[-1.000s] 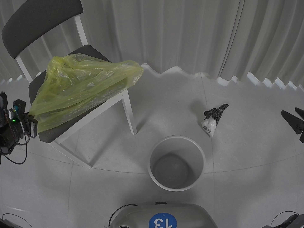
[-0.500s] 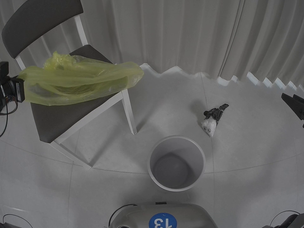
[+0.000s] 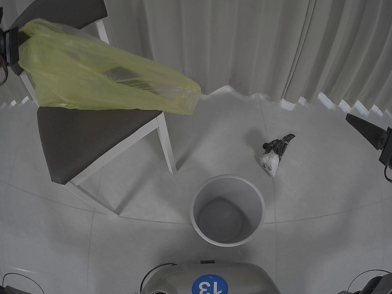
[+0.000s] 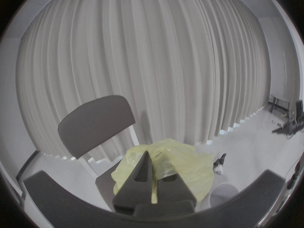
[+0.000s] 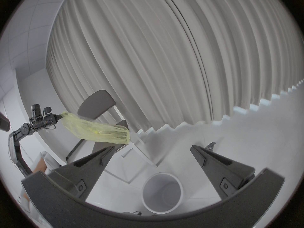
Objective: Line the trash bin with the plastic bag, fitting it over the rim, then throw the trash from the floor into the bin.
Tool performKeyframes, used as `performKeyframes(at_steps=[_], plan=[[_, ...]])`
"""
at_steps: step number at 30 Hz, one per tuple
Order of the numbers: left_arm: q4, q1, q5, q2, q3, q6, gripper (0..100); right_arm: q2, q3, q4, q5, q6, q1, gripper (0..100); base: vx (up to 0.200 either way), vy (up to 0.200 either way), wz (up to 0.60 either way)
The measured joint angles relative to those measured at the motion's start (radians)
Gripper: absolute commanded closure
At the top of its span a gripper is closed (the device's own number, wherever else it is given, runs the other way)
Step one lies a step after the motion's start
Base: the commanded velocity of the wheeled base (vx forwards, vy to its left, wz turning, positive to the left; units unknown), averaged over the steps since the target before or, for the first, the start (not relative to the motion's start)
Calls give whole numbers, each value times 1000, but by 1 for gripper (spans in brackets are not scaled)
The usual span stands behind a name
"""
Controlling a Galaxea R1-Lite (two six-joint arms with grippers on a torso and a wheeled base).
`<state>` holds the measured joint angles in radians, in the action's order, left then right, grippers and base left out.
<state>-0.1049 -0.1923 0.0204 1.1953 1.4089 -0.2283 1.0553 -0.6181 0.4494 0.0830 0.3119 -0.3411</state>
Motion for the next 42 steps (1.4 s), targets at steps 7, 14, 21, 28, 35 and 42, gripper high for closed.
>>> performKeyframes(at_steps=[7, 14, 21, 28, 35, 42], plan=[[-37, -86, -1, 28, 116, 66, 100, 50, 45, 107, -2, 86, -45, 0, 0, 0, 0], [-46, -146, -5, 51, 183, 112, 100, 127, 73, 207, -45, 101, -92, 0, 0, 0, 0], [-70, -200, -9, 66, 234, 120, 100, 209, 76, 284, -102, 136, -153, 0, 0, 0, 0], [-70, -234, -12, 74, 243, 130, 100, 249, 77, 313, -124, 144, -208, 0, 0, 0, 0], [-63, -266, -33, 92, 256, 192, 100, 257, 79, 314, -128, 144, -218, 0, 0, 0, 0], [-60, -301, -34, 123, 296, 227, 100, 258, 86, 313, -127, 157, -239, 0, 0, 0, 0]])
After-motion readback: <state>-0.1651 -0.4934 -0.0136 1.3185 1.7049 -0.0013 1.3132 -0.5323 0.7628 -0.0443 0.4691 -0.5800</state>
